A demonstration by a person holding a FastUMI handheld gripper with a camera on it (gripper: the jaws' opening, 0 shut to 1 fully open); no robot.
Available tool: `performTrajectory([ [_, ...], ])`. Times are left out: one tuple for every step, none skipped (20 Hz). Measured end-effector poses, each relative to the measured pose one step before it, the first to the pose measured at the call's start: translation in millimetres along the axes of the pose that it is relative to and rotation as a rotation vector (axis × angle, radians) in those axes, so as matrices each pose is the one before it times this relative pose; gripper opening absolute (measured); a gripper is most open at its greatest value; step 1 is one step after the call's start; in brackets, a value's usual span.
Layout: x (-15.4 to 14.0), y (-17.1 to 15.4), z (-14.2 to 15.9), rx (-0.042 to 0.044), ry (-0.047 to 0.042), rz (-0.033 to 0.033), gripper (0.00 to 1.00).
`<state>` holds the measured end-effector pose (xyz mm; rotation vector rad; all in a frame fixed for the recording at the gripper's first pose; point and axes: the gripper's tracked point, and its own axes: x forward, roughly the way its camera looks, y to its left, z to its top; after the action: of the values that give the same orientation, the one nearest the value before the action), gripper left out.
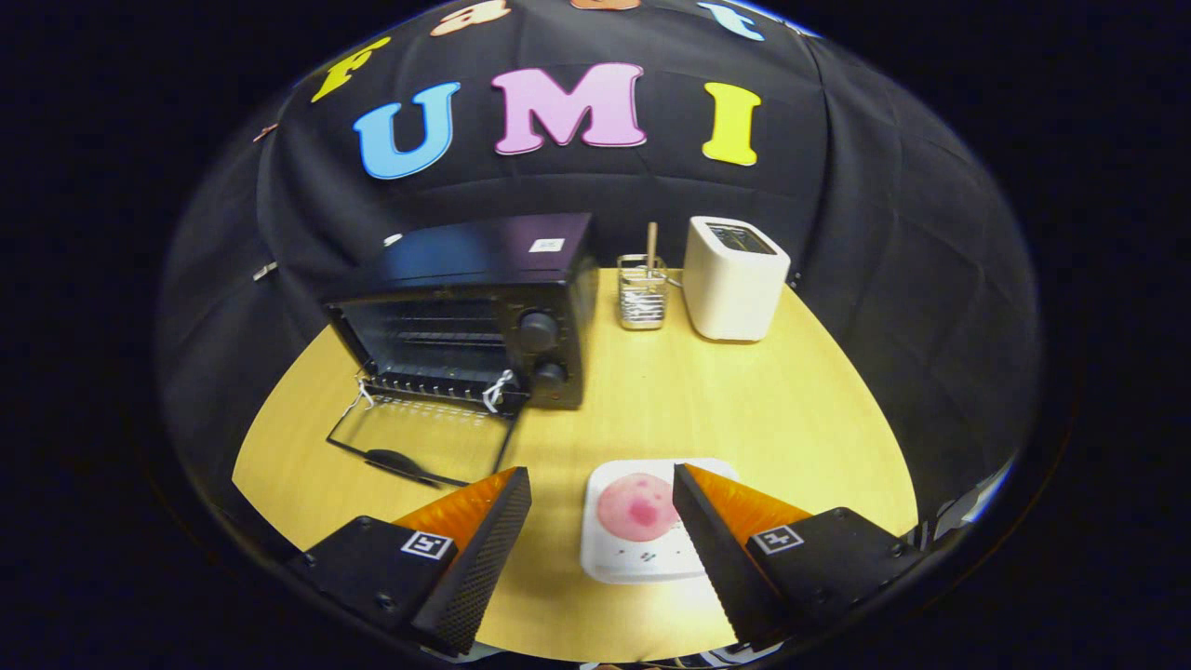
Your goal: Open the toaster oven, put the food inside, and close the toaster oven door.
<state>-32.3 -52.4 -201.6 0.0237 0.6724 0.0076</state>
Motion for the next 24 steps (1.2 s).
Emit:
performTrajectory([
  [1.54,-14.72,0.9,0.00726,0.00921,-0.0051,1.0],
  [2.83,-11.51,1.63,0.00926,0.00515,0.00521,1.0],
  [3.42,-11.08,0.4,0.01164,0.00672,0.00595,0.99],
  [2.88,-10.72,-1.75,0.01221,0.00916,0.00179,0.99],
  [3.15,-10.74,-0.98,0.01266,0.00942,0.00147,0.99],
  [2.22,-8.98,-1.65,0.01254,0.01185,0.00618,0.99],
  [3.71,-8.29,-2.66,0.01019,0.01415,0.00722,0.99],
  [2.64,-9.67,-3.9,0.00387,0.01873,0.00428,0.99],
  [3.15,-10.38,-4.45,-0.00001,0.01983,0.00008,1.0],
  [4.59,-8.72,-4.11,-0.00111,0.01594,0.00505,1.0],
  [4.85,-8.03,-3.47,-0.00304,0.01516,0.00634,1.0],
  [4.32,-8.6,-5.71,-0.00157,0.02182,0.00371,1.0],
  [5.54,-5.32,-6.74,0.00378,0.02784,0.01187,0.99],
  [4.19,-3.62,-6.78,0.00815,0.03041,0.01346,0.99],
  [5.09,-1.91,-7.41,0.00902,0.03231,0.01365,1.0],
  [2.86,-0.19,-9.52,0.00251,0.03623,0.01833,1.0],
  [4.4,1.99,-6.95,-0.00345,0.02902,0.01883,0.99],
  [5.91,2.07,-6.31,-0.01015,0.02218,0.01139,0.99],
  [5.52,-0.04,-3.64,-0.01522,0.01813,0.00181,0.99],
  [6.29,-1.42,-2.94,-0.01364,0.01951,-0.00309,0.99],
  [4.03,1.38,-3.08,-0.00124,0.02031,0.00394,0.99],
  [2.15,2.26,1.4,0.00742,0.00489,0.01002,0.99],
  [2.89,1.11,1.31,0.00344,0.00125,0.00127,0.97],
  [4.23,1.31,-0.8,-0.00184,0.0066,-0.00175,0.96],
])
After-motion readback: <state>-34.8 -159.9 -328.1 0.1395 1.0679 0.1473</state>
